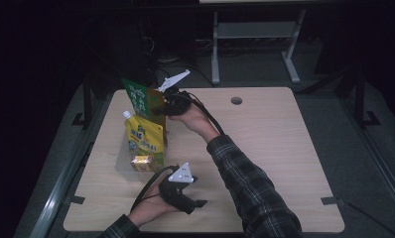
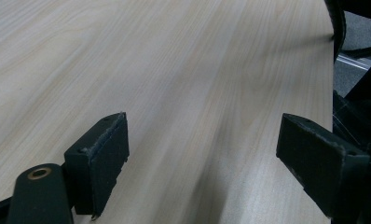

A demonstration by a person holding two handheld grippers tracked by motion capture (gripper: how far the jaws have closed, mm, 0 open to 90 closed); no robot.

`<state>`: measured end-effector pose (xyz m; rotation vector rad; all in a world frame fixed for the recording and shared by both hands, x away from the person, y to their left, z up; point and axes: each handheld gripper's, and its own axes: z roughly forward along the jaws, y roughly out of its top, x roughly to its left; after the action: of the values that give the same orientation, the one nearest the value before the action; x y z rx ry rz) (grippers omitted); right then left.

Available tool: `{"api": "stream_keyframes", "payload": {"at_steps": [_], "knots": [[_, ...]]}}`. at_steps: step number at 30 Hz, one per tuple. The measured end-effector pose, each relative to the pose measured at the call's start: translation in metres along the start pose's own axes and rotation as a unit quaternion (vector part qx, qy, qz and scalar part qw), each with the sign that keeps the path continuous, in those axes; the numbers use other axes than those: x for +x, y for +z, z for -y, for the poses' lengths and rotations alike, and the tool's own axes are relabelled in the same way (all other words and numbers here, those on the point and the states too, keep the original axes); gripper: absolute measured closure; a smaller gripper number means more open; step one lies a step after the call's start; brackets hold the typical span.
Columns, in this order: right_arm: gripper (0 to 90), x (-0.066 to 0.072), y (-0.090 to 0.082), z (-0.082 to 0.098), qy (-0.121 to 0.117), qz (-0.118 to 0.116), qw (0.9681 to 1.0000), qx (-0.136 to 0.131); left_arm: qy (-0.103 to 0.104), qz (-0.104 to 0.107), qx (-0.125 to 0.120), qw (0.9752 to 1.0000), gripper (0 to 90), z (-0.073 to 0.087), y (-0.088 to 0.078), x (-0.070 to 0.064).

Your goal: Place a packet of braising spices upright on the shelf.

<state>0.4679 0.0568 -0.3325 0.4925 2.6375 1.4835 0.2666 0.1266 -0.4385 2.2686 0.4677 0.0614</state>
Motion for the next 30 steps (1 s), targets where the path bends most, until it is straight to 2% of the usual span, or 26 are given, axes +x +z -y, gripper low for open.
{"api": "stream_keyframes", "payload": {"at_steps": [3,4,5,6,7,8,10,11,13,16,17,18,19,23,25,29,30], "knots": [[83.9,0.0,0.006,0.005,0.002,0.006,0.9999,0.013,0.002,0.0,0.0,1.0,16.3,0.0,0.001,0.0],[78.5,0.0,0.006,0.006,0.006,0.001,0.9999,0.013,0.002,0.001,0.0,1.0,16.3,0.0,0.001,0.001],[69.5,0.0,0.005,0.006,0.004,0.006,0.9999,0.011,0.0,0.001,0.0,1.0,16.3,0.0,0.001,0.001],[69.5,0.0,0.005,0.006,0.004,0.006,0.9999,0.011,0.0,0.001,0.0,1.0,16.3,0.0,0.001,0.001],[59.2,0.001,-0.001,0.007,0.005,0.016,0.9997,0.016,0.004,0.0,0.0,1.0,16.3,0.0,0.001,0.002],[53.2,0.002,-0.004,0.007,0.005,0.017,0.9997,0.018,0.004,-0.001,0.0,1.0,16.3,0.001,0.001,0.002],[45.4,0.003,-0.013,0.011,0.016,0.022,0.9995,0.016,-0.002,0.0,-0.004,1.0,16.3,0.001,0.002,0.002],[40.8,0.003,-0.02,0.014,0.014,0.028,0.9994,0.013,-0.007,0.0,-0.006,1.0,16.3,0.001,0.002,0.002],[35.9,0.003,-0.03,0.02,0.02,0.034,0.9992,0.012,-0.002,0.0,-0.002,1.0,16.3,0.001,0.001,0.003],[32.0,0.006,-0.051,0.034,0.022,0.044,0.9987,0.017,0.0,-0.001,0.0,1.0,16.3,0.0,0.001,0.004],[31.0,0.006,-0.058,0.04,0.015,0.048,0.9986,0.016,0.003,-0.003,0.002,1.0,16.3,0.0,0.0,0.005],[30.5,0.008,-0.063,0.044,0.023,0.052,0.9982,0.018,0.004,-0.003,0.002,1.0,16.3,0.0,0.0,0.005],[30.1,0.009,-0.069,0.05,0.019,0.056,0.998,0.02,-0.002,-0.003,-0.001,1.0,16.3,0.001,0.0,0.005],[28.5,0.015,-0.093,0.078,0.021,0.07,0.9971,0.023,-0.004,-0.005,0.001,1.0,16.3,0.001,-0.001,0.006],[27.9,0.02,-0.105,0.092,0.033,0.075,0.9963,0.025,-0.009,-0.006,-0.002,0.9999,16.3,0.001,-0.001,0.006],[27.4,0.03,-0.126,0.125,0.043,0.084,0.9953,0.024,-0.001,-0.011,0.0,0.9999,16.3,0.001,-0.002,0.008],[27.4,0.03,-0.126,0.125,0.043,0.084,0.9953,0.024,-0.001,-0.012,0.0,0.9999,16.3,0.002,-0.001,0.008]]}}
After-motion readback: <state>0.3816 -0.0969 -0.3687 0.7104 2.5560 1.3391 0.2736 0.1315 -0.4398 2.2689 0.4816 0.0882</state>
